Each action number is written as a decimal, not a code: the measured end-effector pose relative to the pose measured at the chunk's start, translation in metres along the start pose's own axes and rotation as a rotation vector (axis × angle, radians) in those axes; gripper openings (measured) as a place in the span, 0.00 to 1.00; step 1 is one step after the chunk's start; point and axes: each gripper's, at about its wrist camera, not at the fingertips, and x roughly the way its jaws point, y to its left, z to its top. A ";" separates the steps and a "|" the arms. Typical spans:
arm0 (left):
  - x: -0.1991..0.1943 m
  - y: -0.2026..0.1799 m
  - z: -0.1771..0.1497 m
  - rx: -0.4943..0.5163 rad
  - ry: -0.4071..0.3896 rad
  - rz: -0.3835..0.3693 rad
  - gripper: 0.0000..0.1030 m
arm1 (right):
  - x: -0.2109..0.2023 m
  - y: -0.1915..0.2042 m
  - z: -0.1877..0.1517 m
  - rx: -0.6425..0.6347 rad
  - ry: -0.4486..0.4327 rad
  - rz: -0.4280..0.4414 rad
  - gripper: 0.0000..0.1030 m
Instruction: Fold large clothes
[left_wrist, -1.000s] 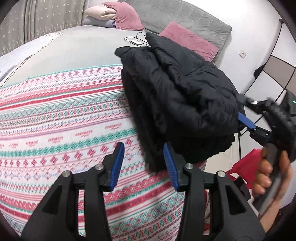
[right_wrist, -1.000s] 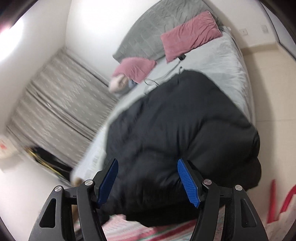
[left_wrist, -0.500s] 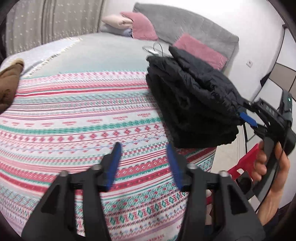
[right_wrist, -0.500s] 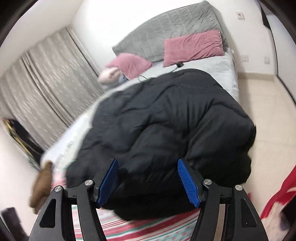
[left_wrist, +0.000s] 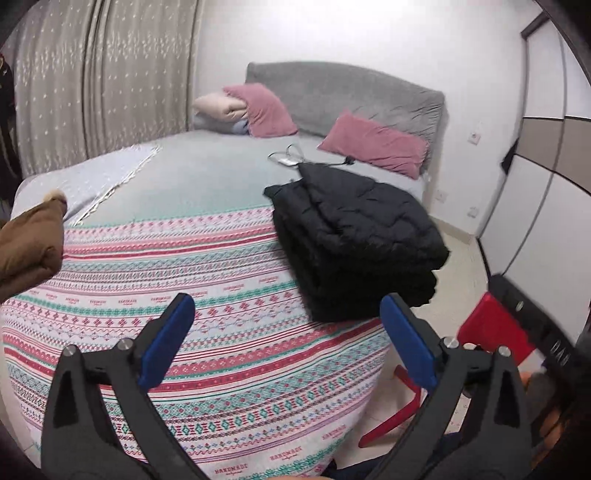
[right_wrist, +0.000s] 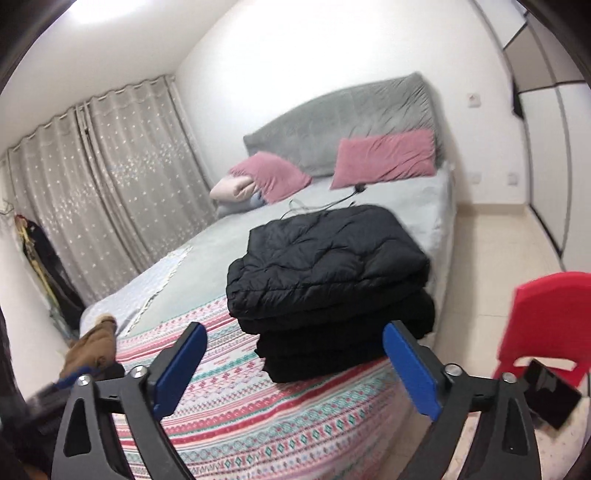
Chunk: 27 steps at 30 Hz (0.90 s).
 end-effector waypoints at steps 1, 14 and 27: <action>-0.002 -0.002 -0.005 0.015 -0.008 -0.001 0.99 | -0.006 -0.001 -0.007 0.020 -0.014 -0.013 0.98; 0.018 -0.004 -0.041 0.111 0.024 0.134 0.99 | -0.004 0.020 -0.022 -0.125 -0.010 -0.107 1.00; 0.011 -0.002 -0.045 0.097 0.006 0.107 0.99 | 0.017 0.020 -0.030 -0.182 0.039 -0.193 1.00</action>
